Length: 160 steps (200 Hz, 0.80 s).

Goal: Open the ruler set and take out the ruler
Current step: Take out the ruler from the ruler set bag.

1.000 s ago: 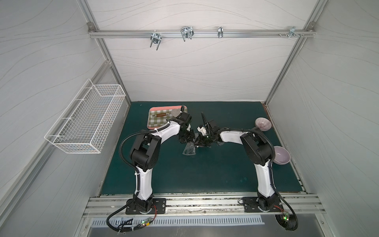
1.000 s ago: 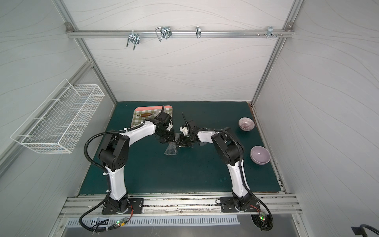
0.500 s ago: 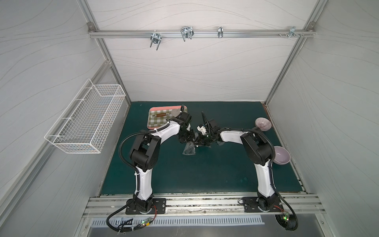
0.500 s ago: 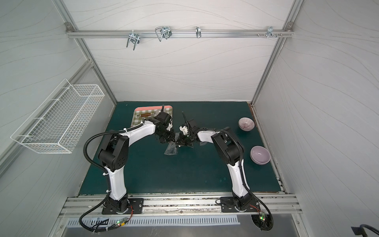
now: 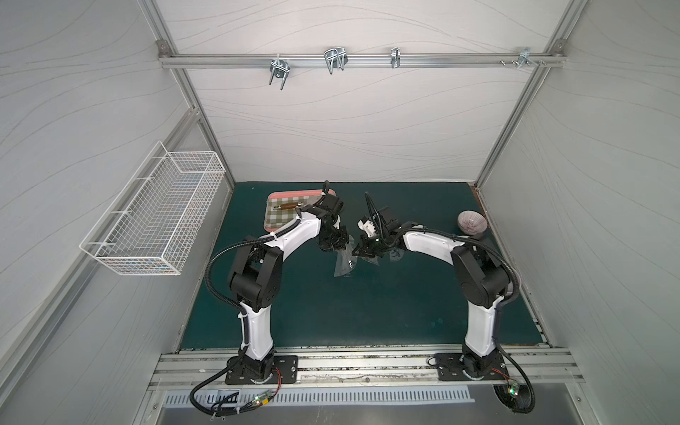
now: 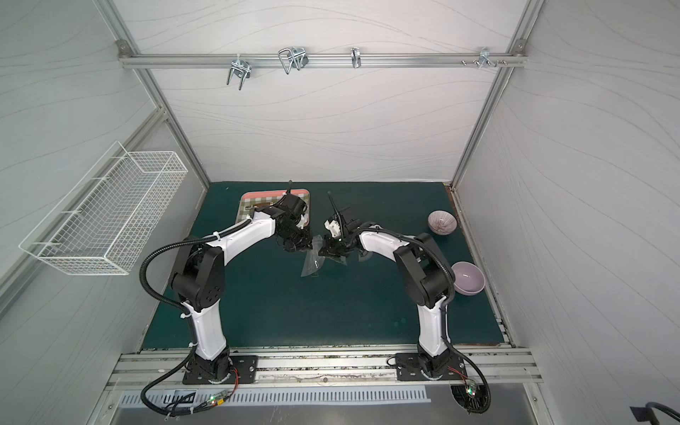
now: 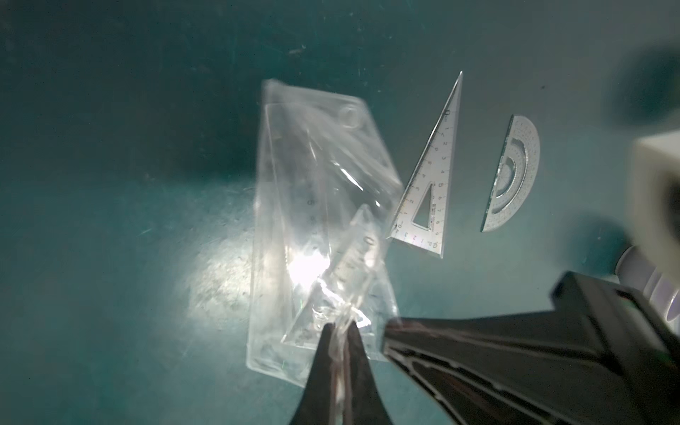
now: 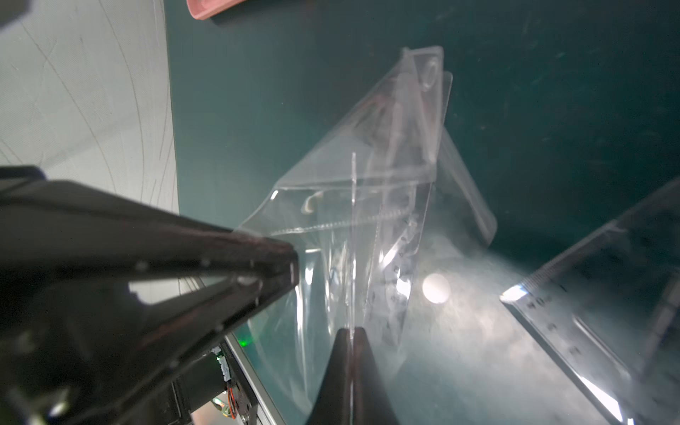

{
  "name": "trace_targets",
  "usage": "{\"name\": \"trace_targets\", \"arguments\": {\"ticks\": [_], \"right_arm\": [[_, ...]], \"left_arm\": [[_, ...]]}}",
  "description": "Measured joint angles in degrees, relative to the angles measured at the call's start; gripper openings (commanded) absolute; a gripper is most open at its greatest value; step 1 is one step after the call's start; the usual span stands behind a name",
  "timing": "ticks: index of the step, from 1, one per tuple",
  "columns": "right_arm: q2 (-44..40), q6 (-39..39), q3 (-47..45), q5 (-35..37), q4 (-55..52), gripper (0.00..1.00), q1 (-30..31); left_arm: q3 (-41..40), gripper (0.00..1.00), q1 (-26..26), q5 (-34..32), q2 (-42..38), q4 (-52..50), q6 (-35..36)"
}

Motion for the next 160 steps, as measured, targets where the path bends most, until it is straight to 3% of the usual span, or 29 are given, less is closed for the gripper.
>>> {"name": "trace_targets", "arguments": {"ticks": [87,160], "right_arm": [[-9.8,-3.1,0.0,2.2,-7.4,0.0,-3.8],[-11.2,-4.5,3.1,-1.4,-10.0,0.0,-5.0]], "left_arm": [[0.1,0.0,1.4,-3.4,-5.1,-5.3,1.5],[-1.9,0.0,8.4,-9.1,-14.8,-11.2,4.2]]}}
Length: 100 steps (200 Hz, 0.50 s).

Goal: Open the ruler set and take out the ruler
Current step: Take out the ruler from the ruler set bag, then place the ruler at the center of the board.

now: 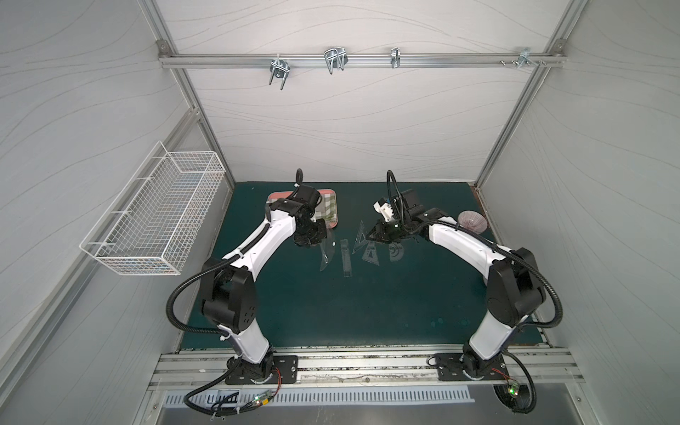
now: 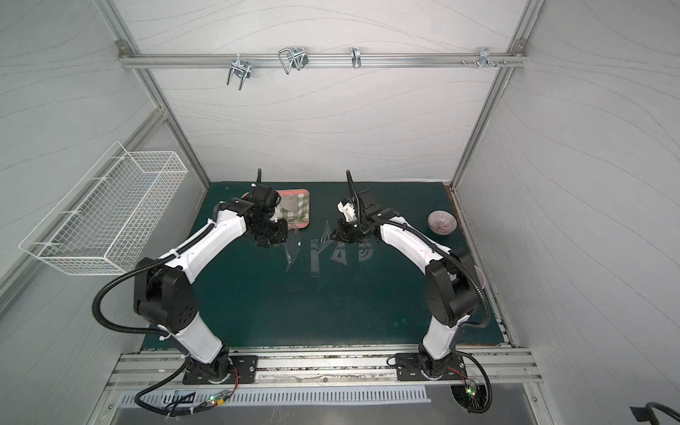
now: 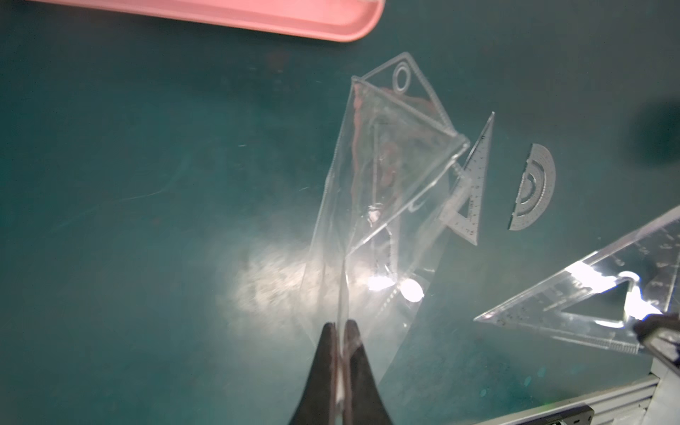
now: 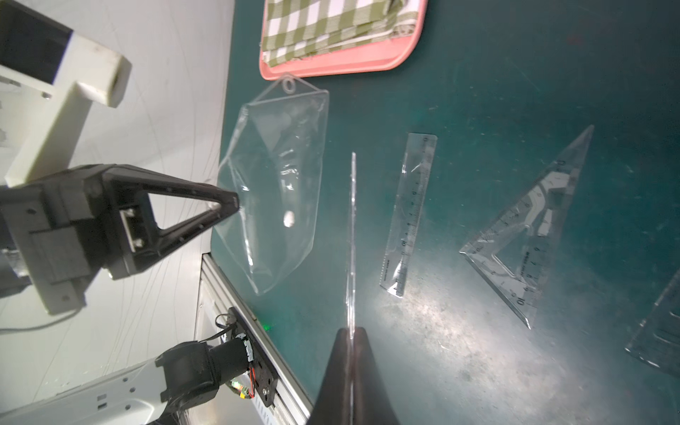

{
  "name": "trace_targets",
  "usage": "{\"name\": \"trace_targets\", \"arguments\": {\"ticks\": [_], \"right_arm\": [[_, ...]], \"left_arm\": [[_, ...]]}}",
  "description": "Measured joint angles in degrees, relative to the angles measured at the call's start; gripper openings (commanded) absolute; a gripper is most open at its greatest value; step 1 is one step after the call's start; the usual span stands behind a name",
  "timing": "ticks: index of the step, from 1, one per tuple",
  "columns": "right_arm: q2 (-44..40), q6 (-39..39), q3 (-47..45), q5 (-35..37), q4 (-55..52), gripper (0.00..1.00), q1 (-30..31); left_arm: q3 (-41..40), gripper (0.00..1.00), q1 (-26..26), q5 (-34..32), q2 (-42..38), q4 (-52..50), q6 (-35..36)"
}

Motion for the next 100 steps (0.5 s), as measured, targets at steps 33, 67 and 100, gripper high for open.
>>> {"name": "trace_targets", "arguments": {"ticks": [33,67,100], "right_arm": [[3.6,-0.5,3.6,-1.7,0.0,0.0,0.9],[10.8,-0.5,9.1,-3.0,0.1,0.0,4.3],[19.1,-0.3,14.9,-4.4,0.5,0.0,7.8]], "left_arm": [[-1.6,0.0,5.2,-2.4,-5.3,-3.1,1.9],[-5.2,0.0,8.9,-2.5,-5.6,-3.2,3.1],[-7.1,0.0,9.0,-2.6,-4.0,-4.6,4.1]]}}
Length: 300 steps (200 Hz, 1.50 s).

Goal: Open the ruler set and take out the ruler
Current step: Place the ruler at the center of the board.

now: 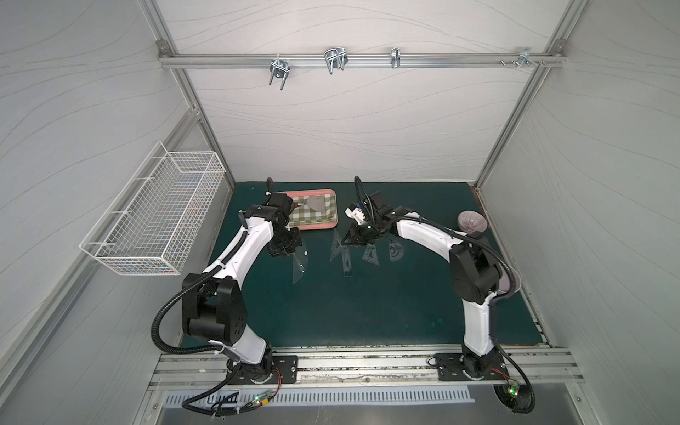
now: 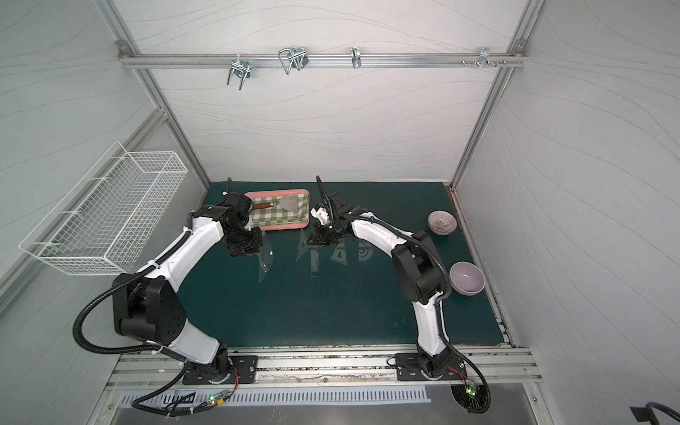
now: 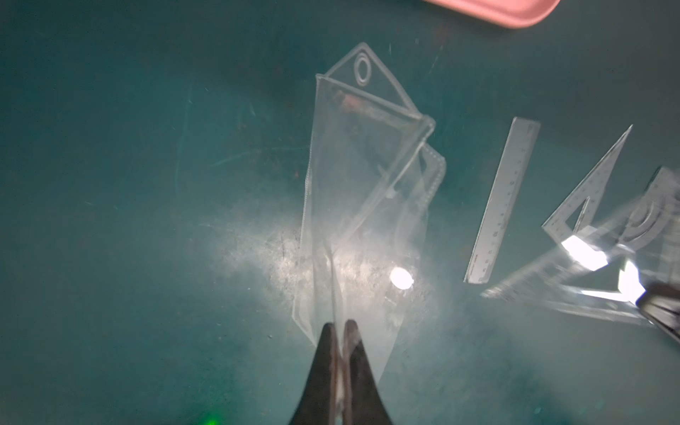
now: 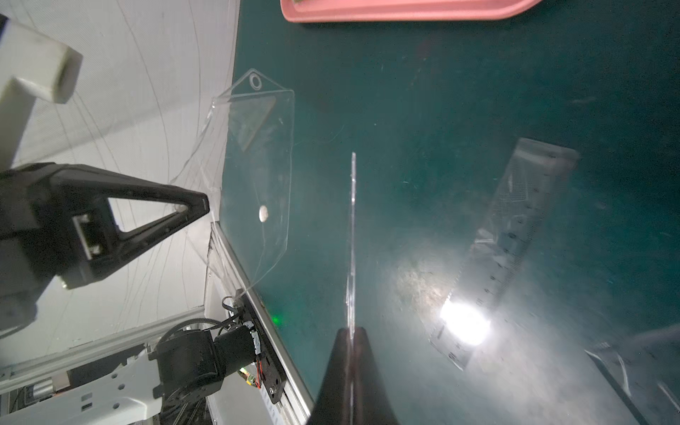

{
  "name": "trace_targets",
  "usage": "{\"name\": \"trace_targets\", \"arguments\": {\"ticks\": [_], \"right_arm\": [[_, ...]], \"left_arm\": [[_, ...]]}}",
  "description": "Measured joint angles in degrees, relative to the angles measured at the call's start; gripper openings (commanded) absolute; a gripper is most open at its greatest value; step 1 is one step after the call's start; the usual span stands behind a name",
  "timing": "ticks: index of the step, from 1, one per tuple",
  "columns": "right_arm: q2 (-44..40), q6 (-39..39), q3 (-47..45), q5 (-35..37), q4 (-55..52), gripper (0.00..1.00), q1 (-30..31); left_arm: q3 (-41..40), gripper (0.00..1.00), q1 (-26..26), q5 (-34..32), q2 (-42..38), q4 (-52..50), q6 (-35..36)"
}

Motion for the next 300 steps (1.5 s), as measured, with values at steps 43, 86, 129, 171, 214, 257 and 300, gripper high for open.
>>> {"name": "trace_targets", "arguments": {"ticks": [43,86,129,171,214,257,300], "right_arm": [[9.2,0.8,4.8,-1.6,0.3,0.0,2.3],[12.2,1.4,5.9,-2.5,0.1,0.08,2.5],[12.2,1.2,6.6,-2.0,-0.5,0.28,2.5],[12.6,1.2,6.6,-1.4,-0.8,0.33,2.5],[12.6,0.5,6.2,-0.8,-0.9,0.34,2.5],[11.6,-0.5,4.0,-0.3,-0.9,0.35,2.1],[8.4,-1.2,1.8,0.4,-0.8,0.35,1.6]], "left_arm": [[0.0,0.0,0.0,-1.7,3.0,-1.7,1.8],[1.8,0.0,0.0,-5.2,7.0,-5.0,3.6],[3.7,0.0,0.2,-5.2,7.2,-6.4,4.8],[4.9,0.0,0.7,2.4,5.5,-4.9,5.4],[0.6,0.0,5.3,17.8,-0.9,2.9,4.9],[-10.8,0.0,12.6,31.1,-2.3,11.9,3.4],[-18.4,0.0,16.0,37.8,-2.3,17.2,2.9]]}}
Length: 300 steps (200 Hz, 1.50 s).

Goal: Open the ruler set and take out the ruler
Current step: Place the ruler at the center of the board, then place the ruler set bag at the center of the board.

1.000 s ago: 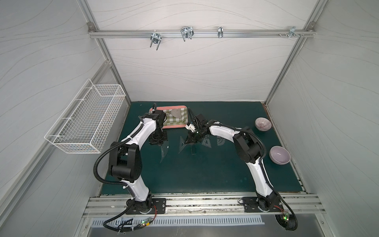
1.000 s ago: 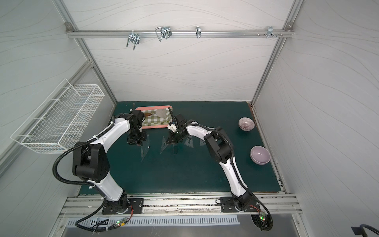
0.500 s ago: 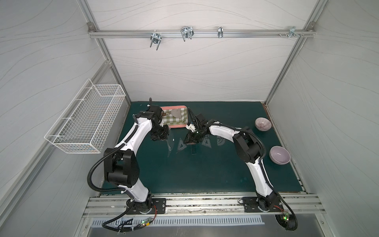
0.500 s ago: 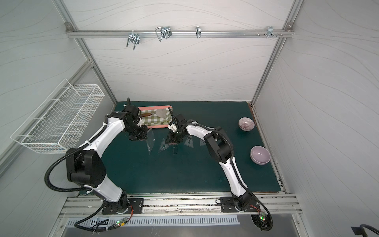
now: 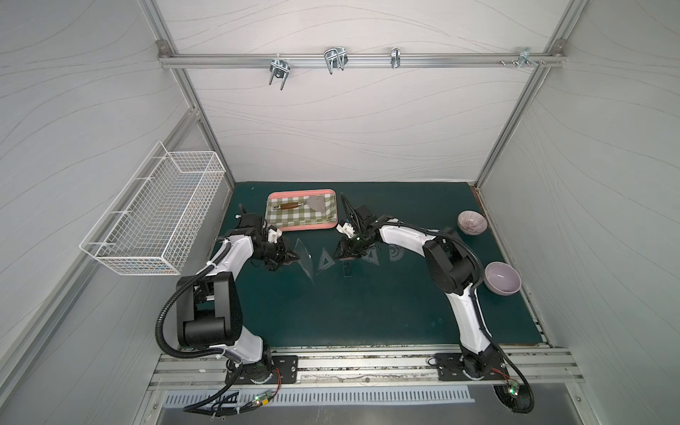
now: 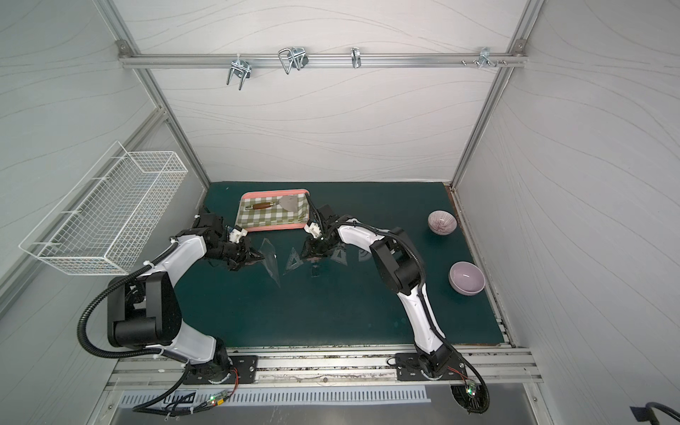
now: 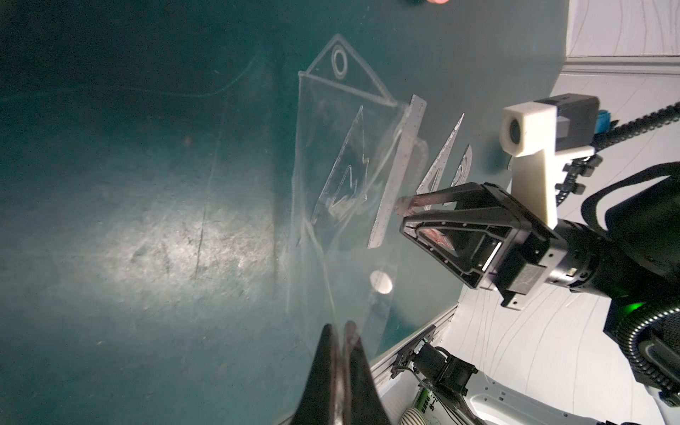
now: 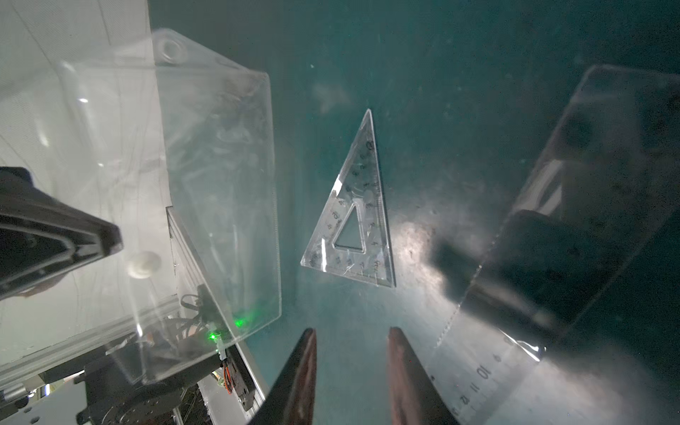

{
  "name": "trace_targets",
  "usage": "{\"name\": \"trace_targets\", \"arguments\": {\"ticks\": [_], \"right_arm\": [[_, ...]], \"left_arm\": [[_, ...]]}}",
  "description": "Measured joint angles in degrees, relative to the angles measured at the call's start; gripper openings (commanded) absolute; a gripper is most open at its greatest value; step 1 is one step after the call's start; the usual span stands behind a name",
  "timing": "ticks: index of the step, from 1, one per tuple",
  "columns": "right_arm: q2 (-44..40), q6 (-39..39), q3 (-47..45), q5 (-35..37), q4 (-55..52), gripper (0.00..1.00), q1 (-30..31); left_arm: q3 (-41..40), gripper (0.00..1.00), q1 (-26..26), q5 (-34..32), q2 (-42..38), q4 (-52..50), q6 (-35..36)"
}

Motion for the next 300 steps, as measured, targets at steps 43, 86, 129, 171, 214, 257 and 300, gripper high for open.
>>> {"name": "trace_targets", "arguments": {"ticks": [43,86,129,171,214,257,300], "right_arm": [[-1.9,-0.2,-1.6,0.0,0.7,0.35,-0.3],[-3.0,-0.5,-3.2,0.0,1.1,0.35,-0.7],[-3.9,-0.6,-4.1,0.0,2.0,0.35,-1.1],[-5.0,-0.7,-5.0,0.0,2.6,0.35,-1.4],[-6.2,-1.2,-6.8,-0.1,3.0,0.35,-1.7],[-8.7,-2.4,-9.4,0.3,2.9,0.41,-2.4],[-15.2,-6.2,-12.7,2.4,2.0,0.99,-5.1]], "left_arm": [[-0.2,0.0,1.0,2.1,1.3,1.3,1.9],[-0.2,0.0,1.7,-0.6,5.1,-0.1,3.4],[-0.3,0.0,1.7,-6.9,6.5,-2.3,3.8],[-0.3,0.2,1.7,-15.2,7.4,-4.8,3.8],[0.9,0.29,1.7,-21.3,7.4,-6.8,3.8],[4.7,0.33,1.7,-27.1,6.7,-9.3,4.8],[6.2,0.48,1.6,-28.8,-2.7,-3.5,4.3]]}}
